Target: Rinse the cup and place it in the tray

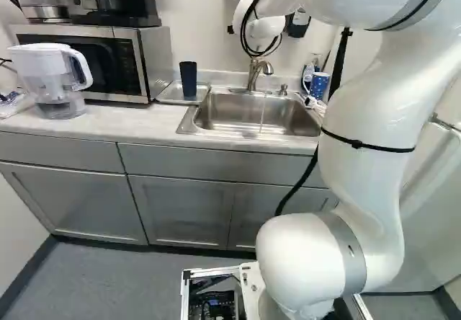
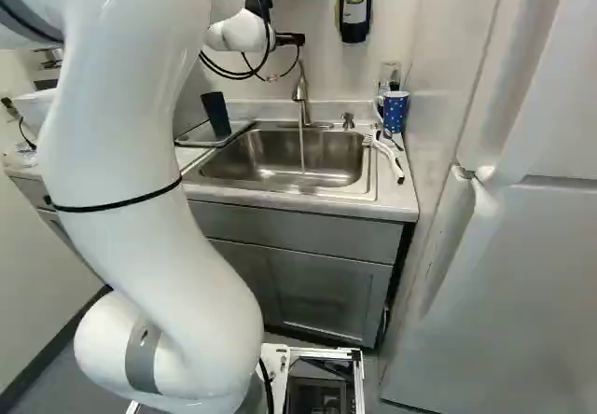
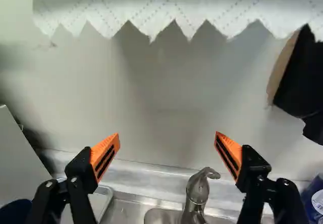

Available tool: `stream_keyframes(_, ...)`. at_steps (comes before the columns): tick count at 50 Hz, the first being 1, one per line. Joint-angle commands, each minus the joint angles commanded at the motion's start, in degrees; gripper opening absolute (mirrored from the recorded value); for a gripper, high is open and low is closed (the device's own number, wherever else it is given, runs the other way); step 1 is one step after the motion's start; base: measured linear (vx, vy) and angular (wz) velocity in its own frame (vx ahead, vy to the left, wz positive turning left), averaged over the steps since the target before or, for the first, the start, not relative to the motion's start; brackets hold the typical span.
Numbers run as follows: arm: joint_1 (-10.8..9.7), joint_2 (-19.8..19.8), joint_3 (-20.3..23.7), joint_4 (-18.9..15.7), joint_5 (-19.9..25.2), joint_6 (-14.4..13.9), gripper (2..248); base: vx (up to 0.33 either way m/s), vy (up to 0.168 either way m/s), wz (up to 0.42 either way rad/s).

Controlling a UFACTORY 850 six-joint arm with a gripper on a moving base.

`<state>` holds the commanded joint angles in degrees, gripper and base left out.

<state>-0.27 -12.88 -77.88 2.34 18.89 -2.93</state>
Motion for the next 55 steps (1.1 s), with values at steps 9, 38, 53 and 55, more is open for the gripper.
stream_keyframes(9, 0.12, -0.57, -1.69, 0.00, -2.57, 0.00, 247, 0.000, 0.000, 0.000)
stream_keyframes(38, 0.67, -4.29, -6.24, 0.15, -8.95, 0.00, 247, 0.000, 0.000, 0.000)
stream_keyframes(53, 0.67, -4.29, -6.24, 0.84, -13.17, 0.00, 247, 0.000, 0.000, 0.000)
stream_keyframes(55, 0.67, -4.26, -6.21, 0.94, -13.79, 0.00, 247, 0.000, 0.000, 0.000)
